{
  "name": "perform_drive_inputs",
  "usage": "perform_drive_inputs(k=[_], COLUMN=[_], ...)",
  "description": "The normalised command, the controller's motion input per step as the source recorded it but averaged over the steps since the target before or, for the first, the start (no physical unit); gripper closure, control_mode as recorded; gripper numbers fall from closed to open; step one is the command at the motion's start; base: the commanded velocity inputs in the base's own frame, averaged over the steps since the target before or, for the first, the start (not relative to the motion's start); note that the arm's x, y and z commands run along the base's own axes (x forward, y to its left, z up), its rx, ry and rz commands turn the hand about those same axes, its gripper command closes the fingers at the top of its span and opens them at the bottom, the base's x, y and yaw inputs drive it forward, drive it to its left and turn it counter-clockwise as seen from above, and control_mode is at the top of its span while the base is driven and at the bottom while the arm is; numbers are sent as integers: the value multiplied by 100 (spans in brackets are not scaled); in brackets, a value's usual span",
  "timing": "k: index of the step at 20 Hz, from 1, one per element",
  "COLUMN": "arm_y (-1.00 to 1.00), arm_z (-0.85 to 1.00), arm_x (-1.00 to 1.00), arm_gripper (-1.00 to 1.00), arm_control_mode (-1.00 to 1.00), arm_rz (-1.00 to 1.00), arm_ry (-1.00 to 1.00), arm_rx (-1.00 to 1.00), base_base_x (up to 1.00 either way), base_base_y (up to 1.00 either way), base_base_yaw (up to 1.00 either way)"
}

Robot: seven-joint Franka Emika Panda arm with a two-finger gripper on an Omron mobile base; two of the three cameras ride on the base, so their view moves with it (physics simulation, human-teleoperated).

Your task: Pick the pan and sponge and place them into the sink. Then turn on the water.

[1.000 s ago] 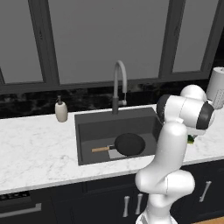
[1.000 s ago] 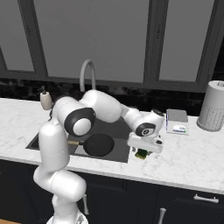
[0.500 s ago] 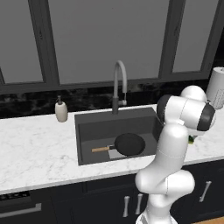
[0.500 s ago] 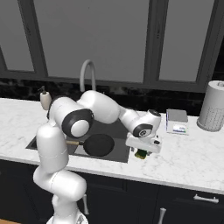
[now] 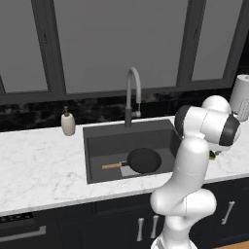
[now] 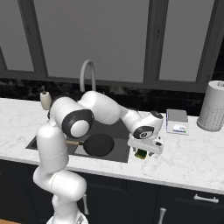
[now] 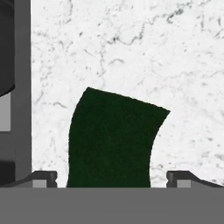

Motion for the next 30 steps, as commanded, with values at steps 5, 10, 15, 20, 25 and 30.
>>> perform_drive_inputs(k=[5, 10, 15, 20, 25, 30], arm_y=[10, 11, 12, 0, 0, 7], arm_z=[-5, -9, -2, -19, -29, -35], arm_x=[0, 0, 0, 0, 0, -1], arm_gripper=[-100, -100, -100, -100, -100, -100], arm_control_mode=[-100, -100, -100, -100, -100, -100], arm_rz=[-6, -5, -5, -2, -1, -1], arm_ry=[0, 0, 0, 0, -1, 0], arm_rx=[-2, -1, -1, 0, 0, -2], base_base_x=[0, 0, 0, 0, 0, 0], base_base_y=[0, 0, 0, 0, 0, 0], base_base_yaw=[0, 0, 0, 0, 0, 0])
